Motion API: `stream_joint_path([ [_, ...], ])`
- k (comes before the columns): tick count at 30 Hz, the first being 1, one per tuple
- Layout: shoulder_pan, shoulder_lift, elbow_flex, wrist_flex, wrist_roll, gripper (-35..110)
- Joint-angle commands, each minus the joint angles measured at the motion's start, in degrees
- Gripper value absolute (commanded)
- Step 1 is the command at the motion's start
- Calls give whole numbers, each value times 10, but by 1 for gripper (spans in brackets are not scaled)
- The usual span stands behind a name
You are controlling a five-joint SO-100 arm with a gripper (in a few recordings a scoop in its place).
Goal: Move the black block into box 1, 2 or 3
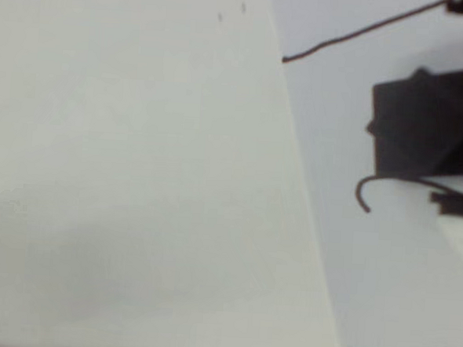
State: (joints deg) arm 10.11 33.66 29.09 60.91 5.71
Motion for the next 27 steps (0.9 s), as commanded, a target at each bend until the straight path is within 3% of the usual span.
stream_joint_path([
  [1, 0, 66, 9, -2, 11, 22],
  [17, -38, 473, 439, -2, 8, 21],
  [27, -66, 780, 771, -4, -28, 2],
])
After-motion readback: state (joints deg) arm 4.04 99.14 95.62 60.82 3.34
